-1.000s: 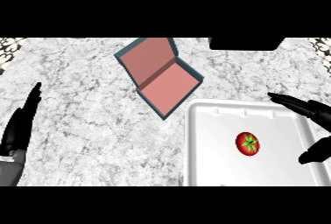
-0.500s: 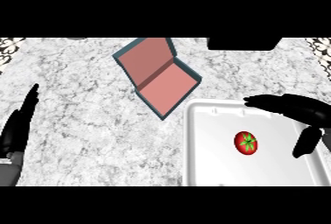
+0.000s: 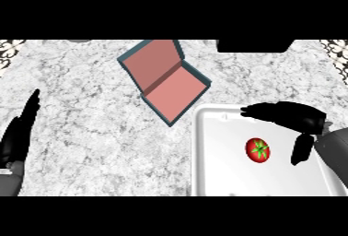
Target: Pick the tomato from the tray and place it in the cardboard box
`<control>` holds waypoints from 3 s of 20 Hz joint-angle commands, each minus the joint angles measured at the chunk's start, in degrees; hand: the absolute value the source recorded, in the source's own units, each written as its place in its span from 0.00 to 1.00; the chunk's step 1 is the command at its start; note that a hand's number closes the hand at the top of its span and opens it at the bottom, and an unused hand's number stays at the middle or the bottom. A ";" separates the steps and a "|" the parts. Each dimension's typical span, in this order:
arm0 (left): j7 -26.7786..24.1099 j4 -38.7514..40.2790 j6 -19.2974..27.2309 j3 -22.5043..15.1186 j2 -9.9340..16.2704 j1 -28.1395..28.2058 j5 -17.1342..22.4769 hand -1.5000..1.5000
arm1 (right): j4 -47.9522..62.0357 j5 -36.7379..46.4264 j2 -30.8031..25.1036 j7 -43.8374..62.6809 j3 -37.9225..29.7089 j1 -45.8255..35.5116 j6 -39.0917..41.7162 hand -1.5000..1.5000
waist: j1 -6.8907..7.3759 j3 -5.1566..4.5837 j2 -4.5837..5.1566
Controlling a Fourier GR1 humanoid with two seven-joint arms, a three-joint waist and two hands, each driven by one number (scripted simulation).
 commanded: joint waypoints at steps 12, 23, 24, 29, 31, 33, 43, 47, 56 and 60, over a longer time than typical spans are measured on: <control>-2.46 3.45 -1.99 4.15 -4.37 -0.81 -4.80 0.50 | -4.54 3.42 3.34 -4.05 -4.68 2.70 7.54 0.00 | -0.31 -0.02 0.05; -0.47 -3.92 -5.15 6.14 -4.54 3.61 -6.23 0.50 | -14.95 7.13 4.28 3.62 -3.91 7.85 9.04 0.00 | -0.12 0.00 -0.06; 0.10 -0.24 -5.87 7.34 -3.50 -0.12 -6.00 0.50 | -14.92 8.54 2.61 2.16 -2.90 9.58 7.45 0.00 | -0.34 -0.01 -0.03; -3.01 0.89 -5.84 7.54 -5.89 1.88 -7.15 0.50 | -10.79 13.52 8.63 5.81 -0.48 11.41 3.73 0.00 | -0.15 0.00 0.04; -1.02 -0.85 -7.32 8.67 -6.08 1.05 -7.05 0.50 | -12.15 13.79 10.97 7.00 -3.22 10.18 6.13 0.00 | -0.19 0.00 -0.02; 0.56 1.17 -5.80 7.86 -6.65 -2.64 -8.31 0.50 | -8.49 15.94 11.50 4.46 -2.98 9.69 -1.53 1.00 | -0.25 0.02 0.04; -2.08 0.30 -7.71 9.43 -6.29 0.94 -7.30 0.50 | -4.68 16.59 17.53 16.12 -13.75 6.33 -9.09 1.00 | 0.11 -0.01 0.06; 0.03 -0.15 -6.36 9.16 -6.28 -0.90 -8.58 0.50 | -2.09 17.30 18.40 28.60 -21.78 4.53 -13.09 1.00 | -0.28 0.01 0.09; 0.75 -2.27 -8.20 9.84 -5.99 0.47 -8.57 0.50 | -14.42 19.91 16.83 34.50 -25.22 2.46 -17.78 1.00 | -0.50 -0.01 -0.12; -0.17 -2.35 -6.66 8.73 -7.62 1.94 -9.81 0.50 | -22.07 18.39 17.70 31.89 -25.69 0.02 -21.64 1.00 | -0.65 0.00 -0.27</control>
